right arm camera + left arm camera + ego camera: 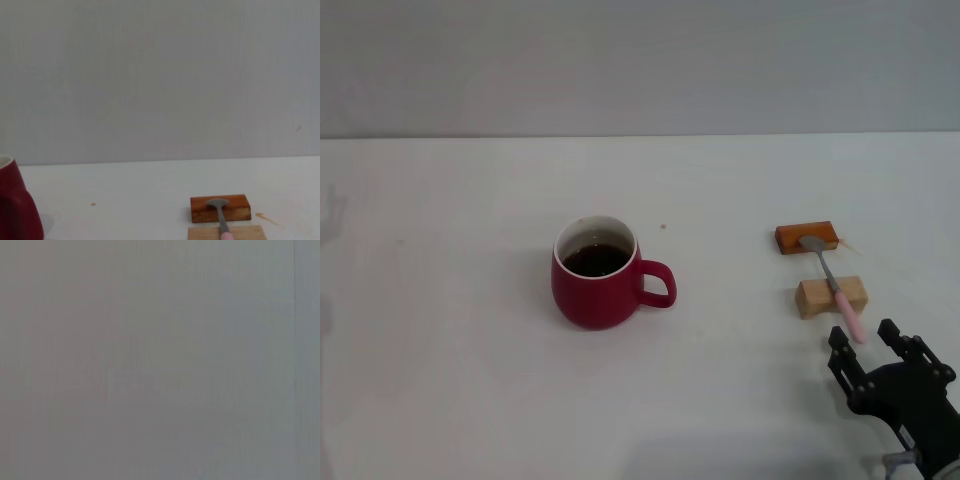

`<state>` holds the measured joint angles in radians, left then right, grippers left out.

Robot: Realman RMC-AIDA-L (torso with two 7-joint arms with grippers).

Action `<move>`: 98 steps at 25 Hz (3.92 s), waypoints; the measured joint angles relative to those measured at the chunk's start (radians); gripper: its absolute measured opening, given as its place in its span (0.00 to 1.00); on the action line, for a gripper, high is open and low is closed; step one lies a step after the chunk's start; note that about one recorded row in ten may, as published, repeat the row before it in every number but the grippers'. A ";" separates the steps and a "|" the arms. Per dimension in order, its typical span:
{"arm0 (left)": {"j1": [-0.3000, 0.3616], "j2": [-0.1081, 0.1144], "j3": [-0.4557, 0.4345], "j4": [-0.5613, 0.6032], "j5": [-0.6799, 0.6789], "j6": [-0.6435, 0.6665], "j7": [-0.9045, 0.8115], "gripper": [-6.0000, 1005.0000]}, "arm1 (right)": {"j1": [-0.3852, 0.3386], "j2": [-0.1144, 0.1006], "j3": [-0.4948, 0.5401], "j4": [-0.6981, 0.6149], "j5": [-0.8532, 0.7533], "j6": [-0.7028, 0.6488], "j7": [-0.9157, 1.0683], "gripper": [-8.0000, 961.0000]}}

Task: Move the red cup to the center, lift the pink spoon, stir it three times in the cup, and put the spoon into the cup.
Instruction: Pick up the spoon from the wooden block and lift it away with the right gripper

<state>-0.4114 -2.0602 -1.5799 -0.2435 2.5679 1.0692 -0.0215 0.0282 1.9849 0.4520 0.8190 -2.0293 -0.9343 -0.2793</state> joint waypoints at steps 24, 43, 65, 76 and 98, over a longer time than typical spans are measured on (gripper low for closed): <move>-0.009 -0.002 0.001 -0.002 -0.001 0.000 -0.001 0.84 | 0.063 -0.002 0.053 -0.009 0.000 0.094 0.002 0.62; -0.018 -0.001 -0.005 0.000 0.000 0.000 -0.002 0.84 | 0.064 0.000 0.075 -0.009 -0.005 0.099 0.000 0.52; -0.010 0.000 -0.006 0.002 -0.003 0.004 -0.002 0.84 | 0.064 0.013 0.075 -0.008 -0.005 0.114 -0.002 0.35; -0.001 0.000 -0.005 0.000 -0.003 0.010 -0.002 0.84 | 0.064 0.015 0.076 -0.009 0.000 0.113 -0.004 0.30; 0.012 0.000 -0.004 -0.002 -0.001 0.023 -0.018 0.84 | 0.049 0.020 0.076 -0.003 0.000 0.103 -0.004 0.24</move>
<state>-0.3992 -2.0601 -1.5839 -0.2455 2.5668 1.0922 -0.0391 0.0771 2.0048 0.5276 0.8158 -2.0293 -0.8312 -0.2838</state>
